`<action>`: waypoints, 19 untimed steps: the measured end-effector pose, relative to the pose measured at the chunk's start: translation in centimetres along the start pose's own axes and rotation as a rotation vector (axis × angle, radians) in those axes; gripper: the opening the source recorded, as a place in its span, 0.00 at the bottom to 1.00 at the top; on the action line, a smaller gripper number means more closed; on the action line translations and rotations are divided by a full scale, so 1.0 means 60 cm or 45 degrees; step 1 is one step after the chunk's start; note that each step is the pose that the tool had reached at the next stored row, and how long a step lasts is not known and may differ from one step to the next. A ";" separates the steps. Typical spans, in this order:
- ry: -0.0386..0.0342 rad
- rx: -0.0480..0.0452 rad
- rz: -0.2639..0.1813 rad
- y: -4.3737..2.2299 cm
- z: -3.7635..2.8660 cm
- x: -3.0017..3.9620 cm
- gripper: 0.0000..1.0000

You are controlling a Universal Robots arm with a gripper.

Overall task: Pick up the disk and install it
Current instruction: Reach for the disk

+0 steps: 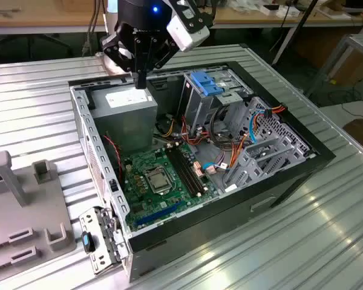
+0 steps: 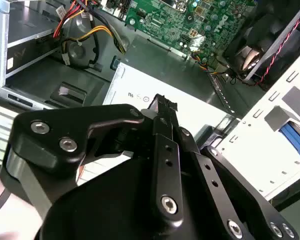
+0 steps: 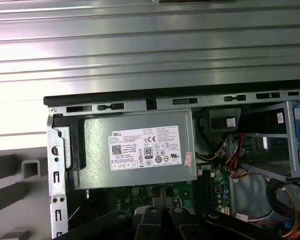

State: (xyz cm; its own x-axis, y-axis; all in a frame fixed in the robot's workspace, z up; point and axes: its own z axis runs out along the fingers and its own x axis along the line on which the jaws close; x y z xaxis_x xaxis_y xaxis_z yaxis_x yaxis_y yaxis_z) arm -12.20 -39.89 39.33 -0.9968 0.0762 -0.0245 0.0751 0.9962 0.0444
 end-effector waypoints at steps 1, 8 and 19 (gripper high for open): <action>0.0000 0.000 0.000 0.000 0.000 0.001 0.11; -0.0001 0.000 0.000 -0.001 0.000 0.016 0.11; 0.0000 0.000 0.000 -0.004 -0.002 0.057 0.11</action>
State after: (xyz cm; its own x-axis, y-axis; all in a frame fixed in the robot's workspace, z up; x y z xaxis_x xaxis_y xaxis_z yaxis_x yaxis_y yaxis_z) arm -15.63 -39.89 39.33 -0.9968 0.0762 -0.0245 0.0751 0.9962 0.0444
